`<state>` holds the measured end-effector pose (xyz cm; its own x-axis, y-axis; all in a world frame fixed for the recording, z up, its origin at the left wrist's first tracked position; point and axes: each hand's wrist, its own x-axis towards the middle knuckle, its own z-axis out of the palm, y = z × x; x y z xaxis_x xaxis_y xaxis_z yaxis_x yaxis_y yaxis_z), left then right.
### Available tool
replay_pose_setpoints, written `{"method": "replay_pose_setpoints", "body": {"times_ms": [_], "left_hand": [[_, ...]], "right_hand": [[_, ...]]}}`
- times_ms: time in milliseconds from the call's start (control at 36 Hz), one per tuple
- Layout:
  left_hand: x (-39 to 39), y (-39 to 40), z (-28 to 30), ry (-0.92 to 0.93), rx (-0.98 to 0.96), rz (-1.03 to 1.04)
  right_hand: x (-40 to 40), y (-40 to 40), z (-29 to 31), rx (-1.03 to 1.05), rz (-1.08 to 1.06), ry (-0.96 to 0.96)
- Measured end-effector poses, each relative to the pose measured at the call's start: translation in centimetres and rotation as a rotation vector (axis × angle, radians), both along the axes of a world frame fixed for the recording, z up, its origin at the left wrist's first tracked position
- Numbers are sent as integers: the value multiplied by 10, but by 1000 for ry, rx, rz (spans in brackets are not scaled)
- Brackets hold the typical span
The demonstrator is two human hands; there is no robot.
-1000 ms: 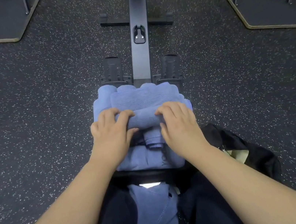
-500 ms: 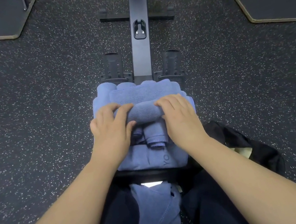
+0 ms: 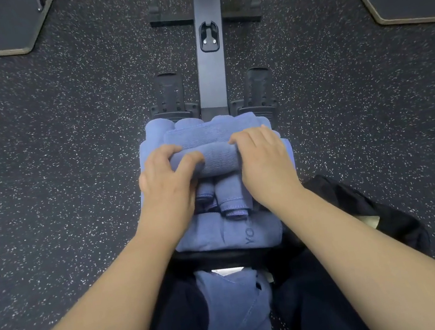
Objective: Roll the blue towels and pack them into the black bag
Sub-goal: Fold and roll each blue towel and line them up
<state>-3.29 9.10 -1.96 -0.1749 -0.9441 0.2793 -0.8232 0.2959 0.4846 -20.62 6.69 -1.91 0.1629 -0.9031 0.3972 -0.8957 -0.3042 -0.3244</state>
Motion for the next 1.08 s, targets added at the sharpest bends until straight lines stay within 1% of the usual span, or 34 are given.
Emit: {"method": "replay_pose_setpoints", "body": {"times_ms": [194, 306, 389, 500, 556, 611, 667, 722, 750, 833, 861, 972, 1028, 1083], "left_hand": [[2, -7, -1, -49, -3, 59], [0, -10, -4, -65, 3, 109], [-2, -12, -4, -61, 9, 143], [-5, -15, -3, -66, 47, 190], [-7, -14, -1, -66, 11, 218], [-10, -11, 4, -48, -60, 263], [-13, -7, 11, 16, -124, 283], [-15, -4, 16, 105, -122, 253], [-16, -2, 16, 155, -73, 221], [-23, 0, 13, 282, 155, 116], [-26, 0, 12, 322, 196, 91], [-37, -4, 17, 488, 284, 30], [-40, -5, 21, 575, 305, 4], [-42, -6, 23, 703, 316, -17]], "right_hand": [[-3, -4, -2, -52, -28, -107], [6, 3, 12, -99, 15, -158], [12, 5, 13, -91, 69, -119], [8, 1, 4, -24, 78, 18], [5, -2, 2, -9, 88, 50], [4, -6, 3, 6, 89, 26], [5, -8, 7, 25, 87, -12], [6, -9, 9, 39, 77, -12], [6, -9, 9, 37, 65, 0], [5, -11, 9, 8, 14, 23], [5, -12, 9, -9, -2, 25], [6, -10, 14, -41, -32, 21], [7, -7, 19, -7, -33, -13], [10, -4, 23, 53, -25, -85]]}}
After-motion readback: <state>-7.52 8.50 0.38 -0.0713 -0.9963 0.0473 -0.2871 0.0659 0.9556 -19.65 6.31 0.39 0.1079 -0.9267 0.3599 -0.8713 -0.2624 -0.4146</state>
